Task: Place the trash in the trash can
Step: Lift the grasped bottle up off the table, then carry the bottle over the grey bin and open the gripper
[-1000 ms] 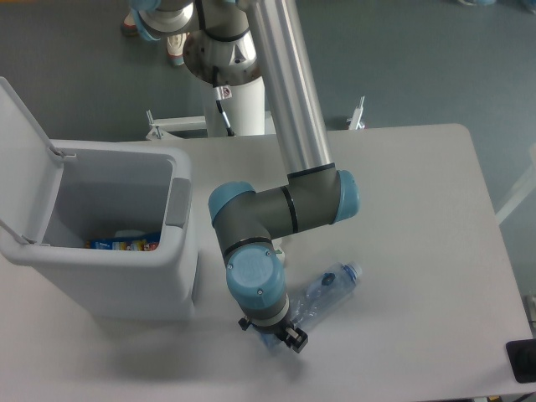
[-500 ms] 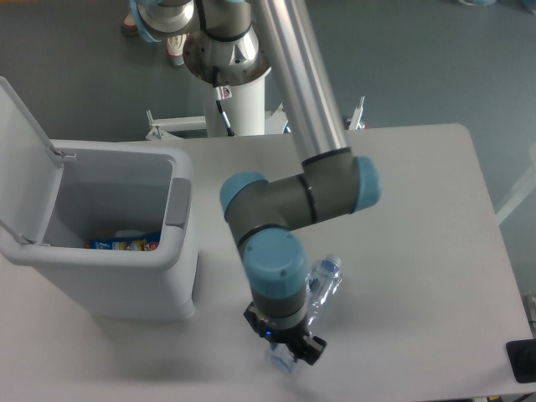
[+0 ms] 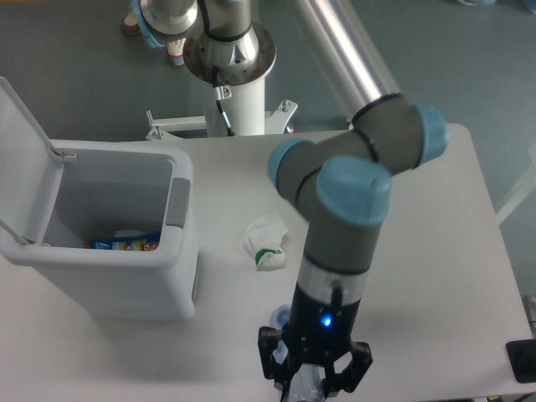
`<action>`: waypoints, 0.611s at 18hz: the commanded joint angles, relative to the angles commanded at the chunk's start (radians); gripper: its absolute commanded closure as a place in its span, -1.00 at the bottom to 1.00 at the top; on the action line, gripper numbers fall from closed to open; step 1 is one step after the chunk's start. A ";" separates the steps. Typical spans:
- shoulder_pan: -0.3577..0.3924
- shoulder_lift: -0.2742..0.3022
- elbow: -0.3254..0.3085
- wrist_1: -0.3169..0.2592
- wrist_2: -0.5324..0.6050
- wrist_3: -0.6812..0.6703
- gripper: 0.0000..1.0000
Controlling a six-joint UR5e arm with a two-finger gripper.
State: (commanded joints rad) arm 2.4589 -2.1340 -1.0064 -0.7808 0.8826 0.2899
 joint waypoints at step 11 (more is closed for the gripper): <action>-0.020 0.236 -0.177 0.000 -0.382 0.009 1.00</action>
State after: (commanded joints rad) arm 2.4391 -1.8978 -1.1838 -0.7808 0.5001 0.2991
